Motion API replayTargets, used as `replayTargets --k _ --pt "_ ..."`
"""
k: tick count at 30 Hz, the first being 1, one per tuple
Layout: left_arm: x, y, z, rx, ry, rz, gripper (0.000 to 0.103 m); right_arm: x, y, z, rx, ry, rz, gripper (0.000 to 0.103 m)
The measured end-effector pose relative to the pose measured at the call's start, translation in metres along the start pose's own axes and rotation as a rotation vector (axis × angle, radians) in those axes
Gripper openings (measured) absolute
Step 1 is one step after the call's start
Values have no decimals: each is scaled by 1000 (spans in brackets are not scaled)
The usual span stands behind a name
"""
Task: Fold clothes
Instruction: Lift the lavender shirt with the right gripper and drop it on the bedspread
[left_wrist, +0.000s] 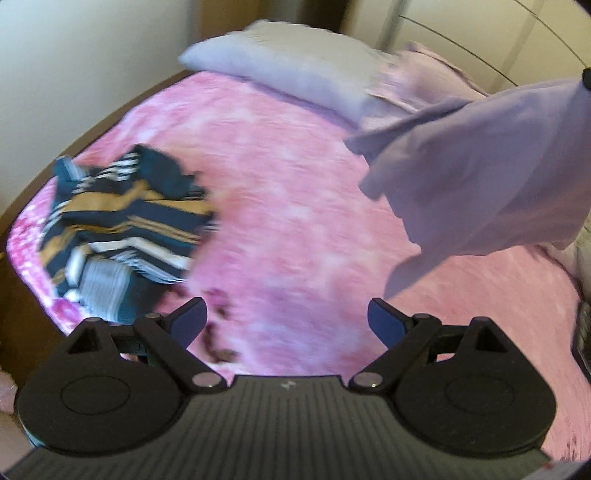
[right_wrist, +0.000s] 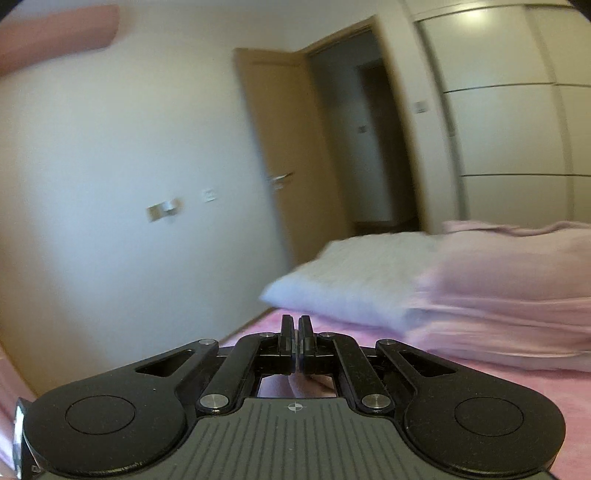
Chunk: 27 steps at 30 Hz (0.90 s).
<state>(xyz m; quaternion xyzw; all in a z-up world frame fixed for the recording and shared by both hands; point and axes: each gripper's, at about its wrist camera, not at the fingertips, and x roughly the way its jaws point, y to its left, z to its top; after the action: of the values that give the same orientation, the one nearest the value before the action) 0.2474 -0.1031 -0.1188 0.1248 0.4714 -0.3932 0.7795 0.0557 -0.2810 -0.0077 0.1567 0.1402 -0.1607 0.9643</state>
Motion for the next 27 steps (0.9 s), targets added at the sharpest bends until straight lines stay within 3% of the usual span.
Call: replayTargets --k 5,9,16,18,27 --pt "-13 -72 -25 85 -12 -48 92 -74 -55 -8 29 81 -110 5" --pt "-19 -124 -51 146 11 -61 92 -119 -81 -38 0 213 -198 46" --pt "-19 -177 -90 217 94 -26 92 -173 -120 -105 139 486 -260 48" --pt "-23 -186 -96 236 102 -13 92 -171 -130 -115 140 549 -274 48" --pt "-44 -213 -107 312 90 3 92 -181 -137 -139 155 647 -266 48"
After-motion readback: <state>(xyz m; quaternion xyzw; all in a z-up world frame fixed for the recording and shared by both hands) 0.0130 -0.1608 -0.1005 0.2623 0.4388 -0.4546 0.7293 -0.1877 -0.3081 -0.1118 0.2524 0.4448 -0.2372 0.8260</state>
